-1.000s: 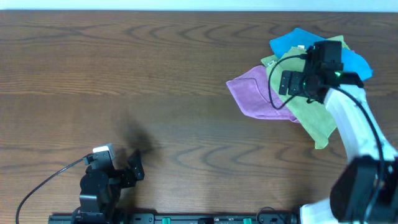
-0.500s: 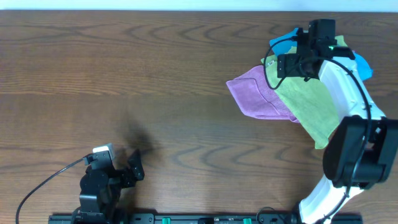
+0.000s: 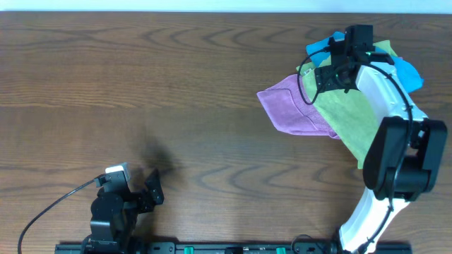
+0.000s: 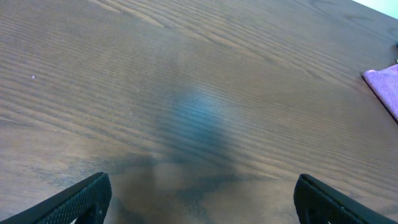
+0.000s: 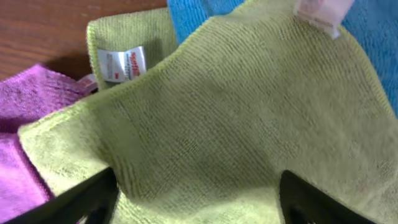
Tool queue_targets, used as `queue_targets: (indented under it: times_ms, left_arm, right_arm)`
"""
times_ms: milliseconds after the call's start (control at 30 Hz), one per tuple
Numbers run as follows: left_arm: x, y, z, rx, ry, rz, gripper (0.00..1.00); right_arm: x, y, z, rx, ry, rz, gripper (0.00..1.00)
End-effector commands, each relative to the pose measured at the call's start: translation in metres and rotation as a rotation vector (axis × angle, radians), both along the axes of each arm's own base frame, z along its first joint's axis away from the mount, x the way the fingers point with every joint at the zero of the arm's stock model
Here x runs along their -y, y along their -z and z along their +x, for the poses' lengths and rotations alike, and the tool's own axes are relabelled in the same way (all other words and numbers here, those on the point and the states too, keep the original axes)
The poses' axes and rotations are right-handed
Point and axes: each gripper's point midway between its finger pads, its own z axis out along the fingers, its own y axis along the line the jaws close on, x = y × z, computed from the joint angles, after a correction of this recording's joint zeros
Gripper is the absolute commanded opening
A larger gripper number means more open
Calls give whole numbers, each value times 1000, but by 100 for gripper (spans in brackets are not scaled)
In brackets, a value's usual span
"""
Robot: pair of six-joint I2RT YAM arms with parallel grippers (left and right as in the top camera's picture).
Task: Fold the cloth
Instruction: 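Reach the right gripper to the green cloth's top edge and grasp, then drag the green cloth left off the pile with the right gripper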
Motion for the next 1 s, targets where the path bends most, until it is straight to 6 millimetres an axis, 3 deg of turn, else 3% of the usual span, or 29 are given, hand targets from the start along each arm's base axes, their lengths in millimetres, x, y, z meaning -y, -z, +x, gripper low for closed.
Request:
queue_targets:
  times_ms: [0, 67, 133, 233, 333, 400, 733, 967]
  left_arm:
    - [1, -12, 0, 32, 2, -11, 95]
    - [1, -12, 0, 32, 2, -11, 95]
    - [1, -12, 0, 32, 2, -11, 95]
    - [1, -12, 0, 31, 2, -11, 95]
    - [1, -12, 0, 31, 2, -11, 95]
    - [1, -12, 0, 31, 2, -11, 95]
    - [1, -12, 0, 31, 2, -11, 95]
    - [1, -12, 0, 31, 3, -11, 95]
  right_arm:
    - [5, -3, 8, 16, -1, -11, 61]
    - [4, -3, 7, 11, -3, -4, 48]
    - [4, -2, 6, 7, -3, -4, 41]
    - [4, -3, 7, 11, 4, -1, 38]
    - [4, -3, 7, 12, 9, 0, 23]
    - [4, -3, 7, 13, 16, 3, 1]
    - [6, -4, 7, 12, 39, 12, 1]
    - [-2, -56, 9, 24, 42, 28, 1]
